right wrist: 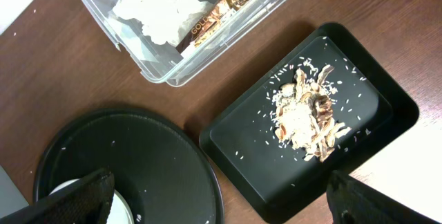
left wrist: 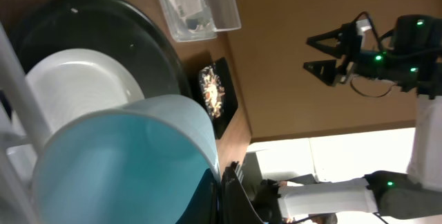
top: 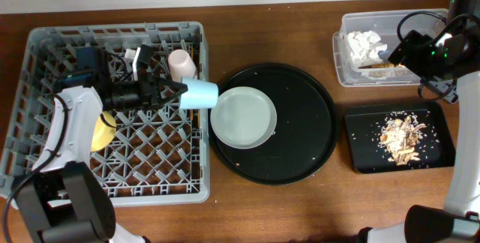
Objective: Sort waste into correct bins and load items into the dishwasher rack
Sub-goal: 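Lower the blue cup into the rack beside the pink cup and release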
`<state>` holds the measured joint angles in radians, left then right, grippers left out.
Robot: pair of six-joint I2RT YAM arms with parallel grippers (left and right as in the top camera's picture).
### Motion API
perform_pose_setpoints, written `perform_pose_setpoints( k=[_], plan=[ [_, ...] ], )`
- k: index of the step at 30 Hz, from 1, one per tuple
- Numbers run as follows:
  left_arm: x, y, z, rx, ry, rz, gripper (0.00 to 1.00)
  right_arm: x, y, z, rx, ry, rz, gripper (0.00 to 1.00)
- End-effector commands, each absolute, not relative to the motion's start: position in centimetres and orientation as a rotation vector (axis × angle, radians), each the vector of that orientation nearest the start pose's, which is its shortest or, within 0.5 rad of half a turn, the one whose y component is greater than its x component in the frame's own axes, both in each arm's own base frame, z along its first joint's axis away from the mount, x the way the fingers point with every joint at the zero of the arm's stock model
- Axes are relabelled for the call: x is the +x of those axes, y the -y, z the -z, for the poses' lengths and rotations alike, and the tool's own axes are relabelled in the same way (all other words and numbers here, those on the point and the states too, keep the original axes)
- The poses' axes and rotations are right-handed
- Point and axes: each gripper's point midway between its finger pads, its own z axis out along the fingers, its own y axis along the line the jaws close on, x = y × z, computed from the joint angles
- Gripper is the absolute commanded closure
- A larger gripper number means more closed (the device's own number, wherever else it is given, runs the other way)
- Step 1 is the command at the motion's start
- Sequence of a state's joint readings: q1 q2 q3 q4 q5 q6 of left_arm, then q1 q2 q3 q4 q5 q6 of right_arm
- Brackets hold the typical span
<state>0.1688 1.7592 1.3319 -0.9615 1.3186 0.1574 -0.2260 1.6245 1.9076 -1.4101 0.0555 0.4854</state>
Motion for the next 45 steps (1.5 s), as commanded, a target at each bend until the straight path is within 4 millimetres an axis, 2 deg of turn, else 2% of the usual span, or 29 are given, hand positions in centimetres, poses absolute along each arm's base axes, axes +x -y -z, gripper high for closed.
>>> perform_pose_setpoints(
  k=[1,5,11,24,26,27,33,37,43,45],
  plan=[
    [35.8,10.8,-18.1,0.099,-2.272,1.718,1.00,34.8,9.2,-28.3,0.944,-2.517,0.006,0.01],
    [35.8,10.8,-15.8,0.052,-2.299,1.754,1.00,34.8,9.1,-28.3,0.944,-2.517,0.005,0.01],
    [36.2,10.5,-14.4,0.030,-2.328,1.738,1.00,34.8,9.1,-28.3,0.944,-2.517,0.005,0.01],
    [36.5,5.5,-9.9,-0.083,-2.553,1.383,0.99,34.8,9.1,-28.3,0.944,-2.517,0.005,0.01],
    [36.5,5.1,-9.3,-0.084,-2.588,1.326,0.94,34.8,9.1,-28.3,0.944,-2.517,0.005,0.01],
    [36.5,4.9,-9.1,-0.085,-2.600,1.309,0.90,34.8,9.1,-28.3,0.944,-2.517,0.005,0.01],
    [36.3,4.1,-7.9,-0.089,-2.665,1.209,0.89,34.8,9.1,-28.3,0.944,-2.517,0.005,0.01],
    [36.1,3.0,-6.7,-0.166,-2.750,1.097,0.89,34.8,9.1,-28.3,0.944,-2.517,0.005,0.01],
    [35.7,3.1,-6.7,-0.179,-2.762,1.108,0.91,34.8,9.1,-28.3,0.944,-2.517,0.005,0.01],
    [35.5,3.1,-6.9,-0.185,-2.770,1.114,0.95,34.8,9.2,-28.3,0.944,-2.517,0.006,0.01]
  ],
)
